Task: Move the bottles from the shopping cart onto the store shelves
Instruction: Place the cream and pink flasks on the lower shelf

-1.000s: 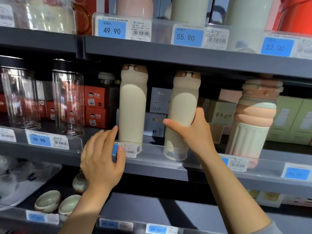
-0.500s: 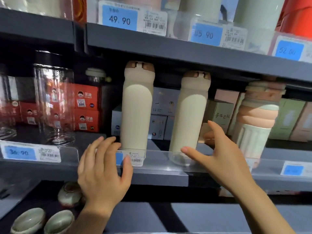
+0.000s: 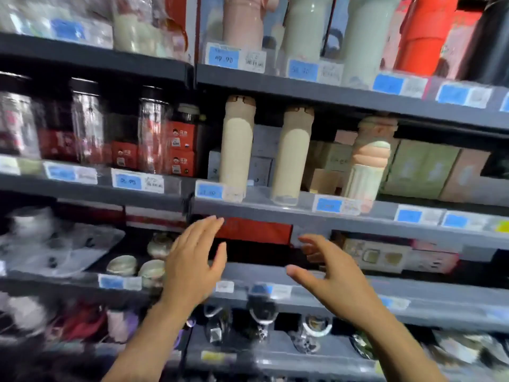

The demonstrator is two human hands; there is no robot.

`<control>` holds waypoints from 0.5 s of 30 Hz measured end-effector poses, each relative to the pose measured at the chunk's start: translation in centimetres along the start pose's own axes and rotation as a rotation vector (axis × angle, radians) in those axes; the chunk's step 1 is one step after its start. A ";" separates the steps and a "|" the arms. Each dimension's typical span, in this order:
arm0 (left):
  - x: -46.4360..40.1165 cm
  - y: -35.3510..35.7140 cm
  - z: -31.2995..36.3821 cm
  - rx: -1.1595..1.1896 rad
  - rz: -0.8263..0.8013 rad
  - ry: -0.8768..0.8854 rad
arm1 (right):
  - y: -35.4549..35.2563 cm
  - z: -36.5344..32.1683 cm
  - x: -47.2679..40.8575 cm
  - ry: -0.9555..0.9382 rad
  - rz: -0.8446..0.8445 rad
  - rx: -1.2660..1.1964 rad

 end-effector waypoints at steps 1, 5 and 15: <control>2.8 -0.8 0.3 0.003 -0.064 -0.017 | 1.1 0.0 1.5 0.000 -0.016 -0.050; 17.3 -2.3 -3.8 -0.047 -0.489 -0.362 | 8.8 0.0 7.8 0.079 -0.178 -0.209; 38.4 -15.3 -12.2 -0.232 -0.785 -0.924 | 28.3 -8.7 18.6 -0.055 -0.831 -0.262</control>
Point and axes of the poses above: each hand's wrist, its own x-axis away from the middle knuckle, its own y-axis out of the palm, z = x × y, the point moved 9 cm from there along -x, towards the middle knuckle, and after that the axes turned 6 degrees about -y, right-handed, at the moved point
